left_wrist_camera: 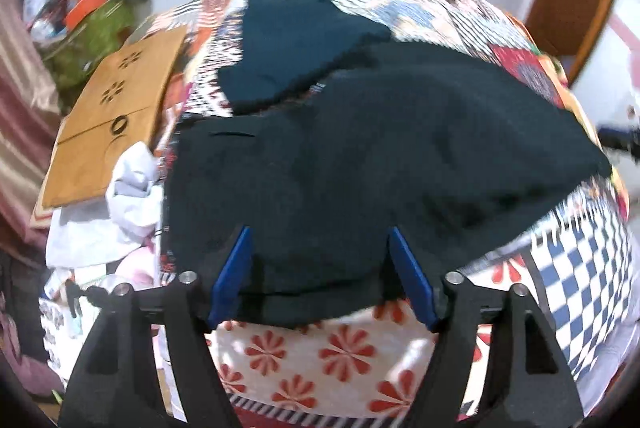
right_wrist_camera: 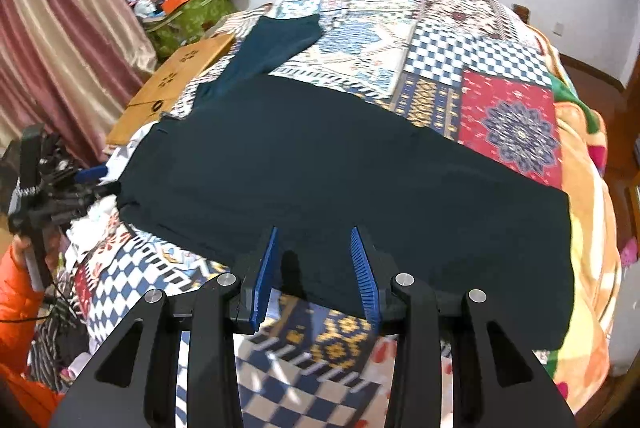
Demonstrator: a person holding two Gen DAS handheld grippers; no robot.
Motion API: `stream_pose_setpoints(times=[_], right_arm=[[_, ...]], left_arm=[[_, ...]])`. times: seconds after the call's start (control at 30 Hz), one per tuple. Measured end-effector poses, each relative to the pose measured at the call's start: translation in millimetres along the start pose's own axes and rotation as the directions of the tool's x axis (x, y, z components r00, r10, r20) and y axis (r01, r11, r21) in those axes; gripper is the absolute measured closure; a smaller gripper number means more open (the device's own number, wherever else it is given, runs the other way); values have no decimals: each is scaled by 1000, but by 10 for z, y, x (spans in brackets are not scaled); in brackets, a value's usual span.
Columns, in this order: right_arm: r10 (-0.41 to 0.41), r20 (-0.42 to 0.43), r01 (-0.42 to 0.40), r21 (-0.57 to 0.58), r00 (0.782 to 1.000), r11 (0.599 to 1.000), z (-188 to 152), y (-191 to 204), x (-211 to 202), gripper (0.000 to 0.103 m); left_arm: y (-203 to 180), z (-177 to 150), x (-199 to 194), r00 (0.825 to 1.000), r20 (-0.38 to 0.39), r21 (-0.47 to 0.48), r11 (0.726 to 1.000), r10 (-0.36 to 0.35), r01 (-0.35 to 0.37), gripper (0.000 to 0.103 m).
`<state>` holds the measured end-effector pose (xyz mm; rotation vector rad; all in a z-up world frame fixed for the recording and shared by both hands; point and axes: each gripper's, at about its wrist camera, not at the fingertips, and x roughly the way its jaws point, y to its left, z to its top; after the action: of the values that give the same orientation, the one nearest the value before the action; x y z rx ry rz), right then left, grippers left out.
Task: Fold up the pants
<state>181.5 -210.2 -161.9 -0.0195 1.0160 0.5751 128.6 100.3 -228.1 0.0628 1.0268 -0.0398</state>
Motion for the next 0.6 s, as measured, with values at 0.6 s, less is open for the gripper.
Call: stream_pose_setpoints(times=[0.6], right_arm=[[77, -72, -93, -257, 994, 962, 1303, 766, 1135, 64]], left_arm=[[1265, -163, 482, 994, -100, -363, 928, 54, -87, 31]])
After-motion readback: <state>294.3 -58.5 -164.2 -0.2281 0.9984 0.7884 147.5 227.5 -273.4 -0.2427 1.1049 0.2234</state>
